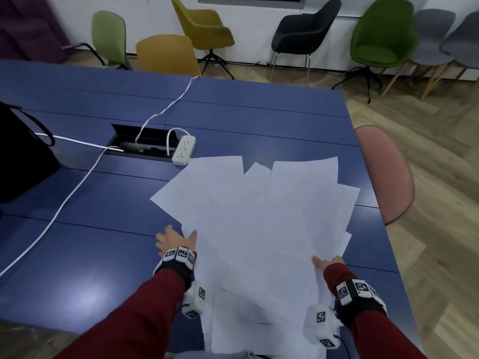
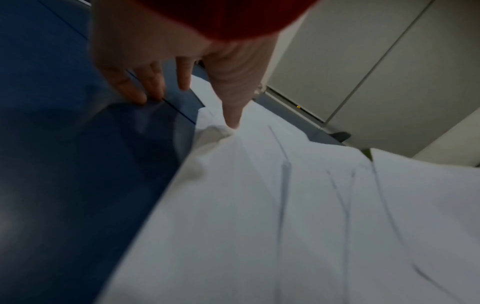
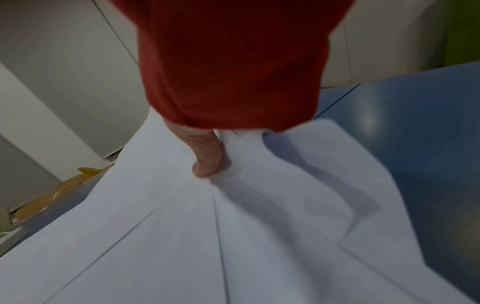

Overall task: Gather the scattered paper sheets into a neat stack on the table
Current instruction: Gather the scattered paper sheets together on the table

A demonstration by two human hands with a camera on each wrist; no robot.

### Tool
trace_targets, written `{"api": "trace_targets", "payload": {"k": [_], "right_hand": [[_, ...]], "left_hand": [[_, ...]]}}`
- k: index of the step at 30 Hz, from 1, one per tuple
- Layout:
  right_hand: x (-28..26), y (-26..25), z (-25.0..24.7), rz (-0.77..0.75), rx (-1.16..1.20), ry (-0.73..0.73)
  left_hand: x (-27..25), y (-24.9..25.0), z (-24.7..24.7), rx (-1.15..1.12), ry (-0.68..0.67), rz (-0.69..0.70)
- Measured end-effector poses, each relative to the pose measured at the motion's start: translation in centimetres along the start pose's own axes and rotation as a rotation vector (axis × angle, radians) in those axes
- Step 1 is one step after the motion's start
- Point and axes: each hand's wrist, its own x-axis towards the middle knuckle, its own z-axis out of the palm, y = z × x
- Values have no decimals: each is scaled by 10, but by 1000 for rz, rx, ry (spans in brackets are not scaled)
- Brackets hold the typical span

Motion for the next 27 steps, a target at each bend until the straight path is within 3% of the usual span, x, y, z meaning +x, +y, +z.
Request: {"api": "trace_targets", "payload": {"k": [7, 12, 18, 20, 23, 27], "right_hand": [[8, 6, 2, -62, 145, 169], [9, 5, -10, -47, 184, 303], [4, -1, -4, -4, -33, 412], [0, -2, 2, -44, -82, 412], [3, 0, 12, -82, -5, 384], [3, -3, 10, -139, -5, 262]], "left_hand": [[14, 1, 12, 500, -432, 380], [9, -10, 8, 557, -486, 519], [-2, -27, -1, 446, -525, 684], [-3, -25, 0, 271, -437, 588], [-12, -6, 6, -4, -189, 261], [-22, 32, 16, -45, -204, -80]]}}
